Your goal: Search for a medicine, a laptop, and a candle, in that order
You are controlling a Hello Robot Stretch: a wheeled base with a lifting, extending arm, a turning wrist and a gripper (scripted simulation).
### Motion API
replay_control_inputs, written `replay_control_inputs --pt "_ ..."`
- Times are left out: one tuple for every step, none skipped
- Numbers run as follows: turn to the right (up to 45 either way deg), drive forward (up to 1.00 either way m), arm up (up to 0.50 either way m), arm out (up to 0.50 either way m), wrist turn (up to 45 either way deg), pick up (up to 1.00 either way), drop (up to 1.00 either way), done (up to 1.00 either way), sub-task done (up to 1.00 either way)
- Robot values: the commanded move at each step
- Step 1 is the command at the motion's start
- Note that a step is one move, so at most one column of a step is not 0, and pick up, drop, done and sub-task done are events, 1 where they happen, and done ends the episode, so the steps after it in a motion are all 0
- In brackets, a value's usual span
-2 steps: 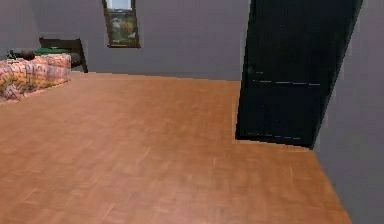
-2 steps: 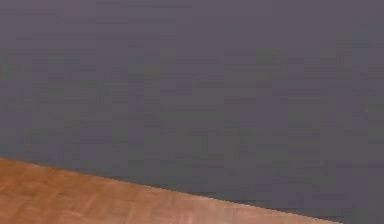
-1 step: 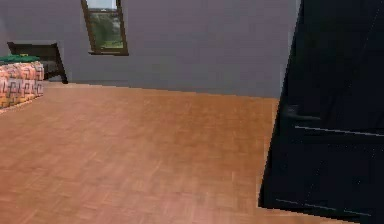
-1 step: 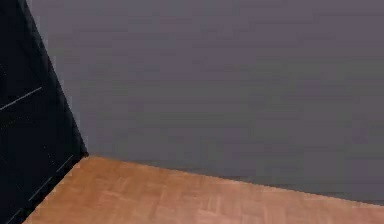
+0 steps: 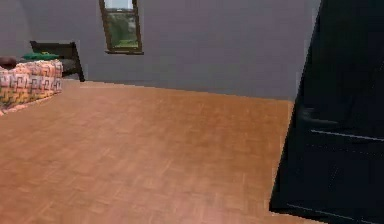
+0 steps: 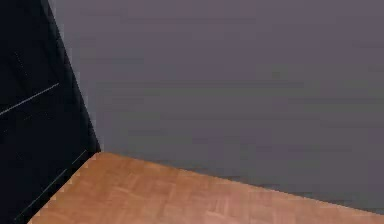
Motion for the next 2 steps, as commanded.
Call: replay_control_inputs --pt "0.0 0.9 0.0 0.0 0.0 0.0 0.0 0.0 0.0" --pt "15.0 0.0 0.0 0.0 0.0 0.0 0.0 0.0 0.0"
